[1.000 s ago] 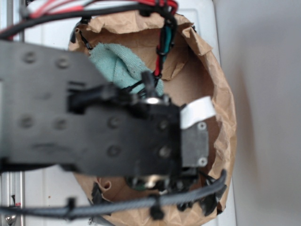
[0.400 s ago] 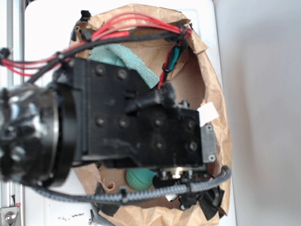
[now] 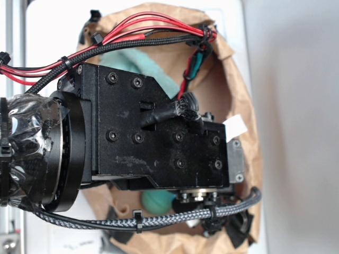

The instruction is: Grab the green ball.

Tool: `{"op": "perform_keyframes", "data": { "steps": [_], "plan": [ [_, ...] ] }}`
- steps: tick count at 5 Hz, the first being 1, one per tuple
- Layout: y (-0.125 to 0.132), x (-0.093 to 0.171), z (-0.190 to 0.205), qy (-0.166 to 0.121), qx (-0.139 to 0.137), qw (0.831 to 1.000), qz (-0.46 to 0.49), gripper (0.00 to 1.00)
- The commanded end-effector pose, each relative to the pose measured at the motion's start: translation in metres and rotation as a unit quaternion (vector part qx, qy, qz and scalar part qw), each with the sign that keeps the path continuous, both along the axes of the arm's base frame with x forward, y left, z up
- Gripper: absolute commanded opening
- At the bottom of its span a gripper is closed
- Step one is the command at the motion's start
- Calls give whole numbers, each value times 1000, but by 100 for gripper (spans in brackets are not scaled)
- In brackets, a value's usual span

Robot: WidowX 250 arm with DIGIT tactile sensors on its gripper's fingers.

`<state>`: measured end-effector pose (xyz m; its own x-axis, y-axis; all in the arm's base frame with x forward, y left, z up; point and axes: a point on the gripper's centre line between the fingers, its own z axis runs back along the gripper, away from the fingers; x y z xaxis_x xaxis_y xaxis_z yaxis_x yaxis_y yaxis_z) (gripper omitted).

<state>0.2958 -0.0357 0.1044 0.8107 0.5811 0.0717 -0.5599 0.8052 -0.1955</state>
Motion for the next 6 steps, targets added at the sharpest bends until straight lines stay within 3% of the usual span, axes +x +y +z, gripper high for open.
{"op": "perform_keyframes", "data": {
  "steps": [1, 3, 4, 6],
  "plan": [
    [14, -36, 1, -31, -56, 997, -37, 100],
    [3, -54, -1, -38, -83, 995, -51, 100],
    [-12, -56, -5, -49, -66, 996, -41, 100],
    [-37, -44, -18, -40, -52, 997, -38, 100]
  ]
}}
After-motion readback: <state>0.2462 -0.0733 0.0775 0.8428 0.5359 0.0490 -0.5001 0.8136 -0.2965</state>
